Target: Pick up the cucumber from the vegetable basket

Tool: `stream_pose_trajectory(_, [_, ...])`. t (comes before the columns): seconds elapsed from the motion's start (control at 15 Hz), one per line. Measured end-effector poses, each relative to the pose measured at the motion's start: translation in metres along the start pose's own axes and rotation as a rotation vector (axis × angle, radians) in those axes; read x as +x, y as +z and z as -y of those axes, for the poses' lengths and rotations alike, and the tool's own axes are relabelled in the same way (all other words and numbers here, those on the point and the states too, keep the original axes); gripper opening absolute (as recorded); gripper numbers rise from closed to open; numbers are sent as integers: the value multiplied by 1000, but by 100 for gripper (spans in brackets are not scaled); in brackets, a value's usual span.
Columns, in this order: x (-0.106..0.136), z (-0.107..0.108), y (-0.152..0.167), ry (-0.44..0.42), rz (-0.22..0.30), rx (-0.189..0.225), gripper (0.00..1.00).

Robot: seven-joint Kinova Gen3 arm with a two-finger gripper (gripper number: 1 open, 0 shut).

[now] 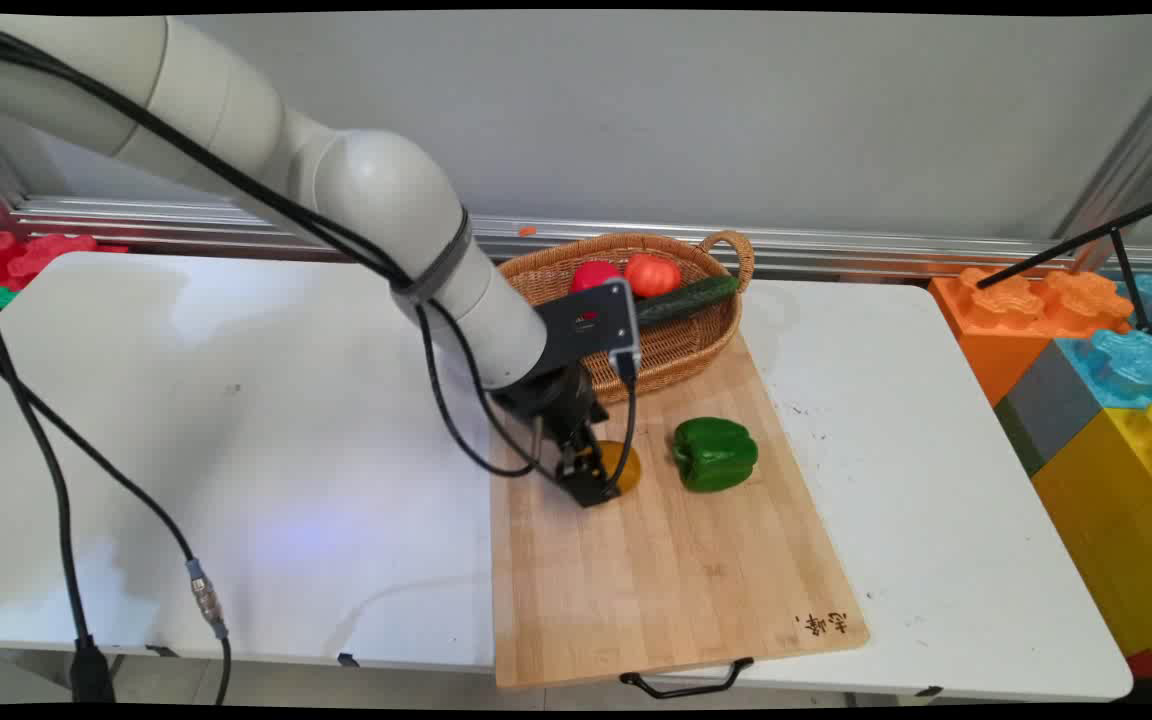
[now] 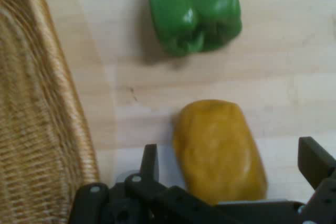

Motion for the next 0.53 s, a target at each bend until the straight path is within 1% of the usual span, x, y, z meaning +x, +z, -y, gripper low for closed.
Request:
stream_pose_trajectory(0.2, [17, 9, -13, -1, -29, 38, 100])
stream_pose_trajectory(0.4, [41, 31, -30, 0, -70, 117, 100])
stream_pose_trajectory(0.53, [50, 45, -35, -1, -80, 163, 100])
